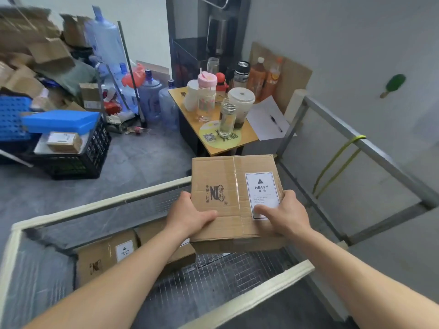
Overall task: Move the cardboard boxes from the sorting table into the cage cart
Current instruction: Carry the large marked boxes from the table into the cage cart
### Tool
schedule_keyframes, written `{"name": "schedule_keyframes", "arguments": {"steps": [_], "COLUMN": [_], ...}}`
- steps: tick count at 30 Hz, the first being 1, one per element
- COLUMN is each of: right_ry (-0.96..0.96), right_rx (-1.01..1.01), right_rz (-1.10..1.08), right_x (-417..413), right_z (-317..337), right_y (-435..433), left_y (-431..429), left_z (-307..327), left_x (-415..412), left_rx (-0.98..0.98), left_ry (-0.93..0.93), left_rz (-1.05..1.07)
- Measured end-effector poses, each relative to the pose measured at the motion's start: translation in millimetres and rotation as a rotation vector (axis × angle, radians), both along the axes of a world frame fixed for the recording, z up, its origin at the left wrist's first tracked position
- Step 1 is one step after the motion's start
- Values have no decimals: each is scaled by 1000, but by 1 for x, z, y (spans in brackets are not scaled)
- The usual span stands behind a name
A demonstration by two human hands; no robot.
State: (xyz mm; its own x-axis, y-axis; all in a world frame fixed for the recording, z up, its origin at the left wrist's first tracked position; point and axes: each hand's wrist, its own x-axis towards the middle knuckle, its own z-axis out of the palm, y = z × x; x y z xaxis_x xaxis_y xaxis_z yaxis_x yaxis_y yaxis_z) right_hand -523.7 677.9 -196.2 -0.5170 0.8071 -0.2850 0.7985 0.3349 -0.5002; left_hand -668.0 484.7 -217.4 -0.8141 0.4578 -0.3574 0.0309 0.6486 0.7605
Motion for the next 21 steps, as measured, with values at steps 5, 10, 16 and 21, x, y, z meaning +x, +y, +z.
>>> {"name": "schedule_keyframes", "arguments": {"steps": [5,10,16,21], "right_ry": [-18,-61,-116,-157], "right_rx": [-27,-59,-123,-182], "right_rz": [37,87,151,188], "right_x": [-21,-38,-48,-53], "right_z": [-31,-71,-135,-197], "right_y": [17,41,72,90], "left_y": [12,30,51,68], "left_z": [-26,-60,-117,-176], "left_x": [-14,-19,-15,-13], "left_rx": [-49,-102,-183,-244], "left_ry": [-19,-73,-157,-216], "left_rz": [6,59,113,136]}}
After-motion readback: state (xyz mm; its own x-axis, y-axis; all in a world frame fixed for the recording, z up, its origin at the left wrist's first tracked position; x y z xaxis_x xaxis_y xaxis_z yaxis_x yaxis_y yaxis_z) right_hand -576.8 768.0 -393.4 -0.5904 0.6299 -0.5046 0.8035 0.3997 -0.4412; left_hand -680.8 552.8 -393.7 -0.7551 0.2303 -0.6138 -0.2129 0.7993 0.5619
